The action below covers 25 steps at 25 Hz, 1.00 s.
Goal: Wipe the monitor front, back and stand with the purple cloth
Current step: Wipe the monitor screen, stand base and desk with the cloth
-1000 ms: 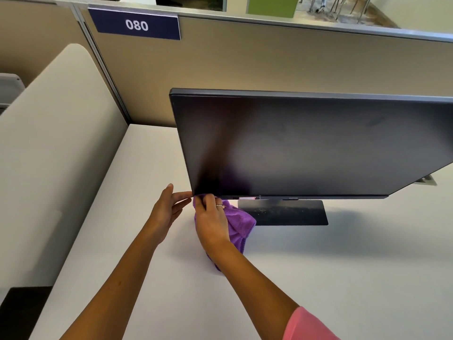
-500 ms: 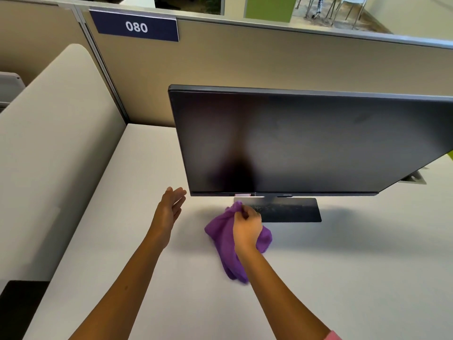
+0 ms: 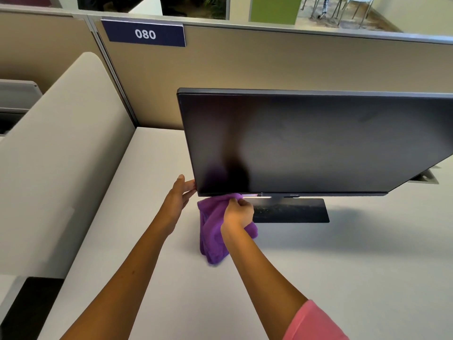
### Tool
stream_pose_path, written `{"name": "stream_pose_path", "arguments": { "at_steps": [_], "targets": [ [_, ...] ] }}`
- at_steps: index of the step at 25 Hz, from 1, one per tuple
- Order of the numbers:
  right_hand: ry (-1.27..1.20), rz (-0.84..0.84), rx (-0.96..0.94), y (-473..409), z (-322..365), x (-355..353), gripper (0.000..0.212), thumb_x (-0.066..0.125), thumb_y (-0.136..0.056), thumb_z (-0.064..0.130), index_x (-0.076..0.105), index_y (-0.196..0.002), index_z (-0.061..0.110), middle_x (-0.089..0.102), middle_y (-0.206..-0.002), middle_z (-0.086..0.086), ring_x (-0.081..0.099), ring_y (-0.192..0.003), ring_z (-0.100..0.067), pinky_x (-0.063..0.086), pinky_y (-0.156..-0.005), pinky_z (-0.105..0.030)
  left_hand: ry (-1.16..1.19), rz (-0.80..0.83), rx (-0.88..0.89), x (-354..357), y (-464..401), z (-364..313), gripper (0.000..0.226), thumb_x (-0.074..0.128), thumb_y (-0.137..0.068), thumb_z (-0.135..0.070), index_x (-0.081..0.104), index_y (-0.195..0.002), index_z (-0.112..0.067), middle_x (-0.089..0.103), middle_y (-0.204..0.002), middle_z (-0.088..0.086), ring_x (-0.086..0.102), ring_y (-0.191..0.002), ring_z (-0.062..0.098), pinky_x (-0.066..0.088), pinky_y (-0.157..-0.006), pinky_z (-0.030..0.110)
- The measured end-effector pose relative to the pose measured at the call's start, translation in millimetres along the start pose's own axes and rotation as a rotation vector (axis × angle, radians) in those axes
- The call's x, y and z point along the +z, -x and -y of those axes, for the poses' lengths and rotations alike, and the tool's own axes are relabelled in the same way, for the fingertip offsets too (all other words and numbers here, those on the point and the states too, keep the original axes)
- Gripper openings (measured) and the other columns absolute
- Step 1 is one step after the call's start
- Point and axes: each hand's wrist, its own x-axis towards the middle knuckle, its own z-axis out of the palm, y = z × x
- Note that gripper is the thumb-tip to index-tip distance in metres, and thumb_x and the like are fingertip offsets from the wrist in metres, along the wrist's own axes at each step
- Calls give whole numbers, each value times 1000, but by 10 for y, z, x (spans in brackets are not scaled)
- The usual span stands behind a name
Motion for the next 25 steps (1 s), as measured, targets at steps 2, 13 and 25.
{"name": "stream_pose_path", "arguments": {
  "at_steps": [2, 13, 25],
  "targets": [
    [41, 33, 23, 22, 14, 71, 24, 50, -94, 20, 61, -104, 1, 64, -95, -9, 60, -89, -23, 44, -77, -26, -16, 11, -19, -11, -4, -14, 55, 14, -103, -43, 55, -129, -18, 56, -132, -2, 50, -125, 11, 29, -111, 30],
    [-101, 289, 319, 142, -23, 328, 12, 70, -81, 16, 62, -73, 11, 63, -68, -4, 64, -67, -21, 57, -73, -32, -112, 33, -69, -25, 34, -78, 51, 16, -100, -51, 54, -128, -29, 51, -132, -7, 48, -118, 11, 33, -94, 26],
    [-276, -14, 188, -628, 243, -830, 15, 70, -80, 12, 62, -68, 12, 65, -75, -7, 60, -69, -23, 51, -71, -34, 268, -273, -197, 437, 56, 223, 52, 20, -102, -45, 47, -136, -15, 52, -138, 7, 50, -126, 25, 28, -112, 40]
  ]
}}
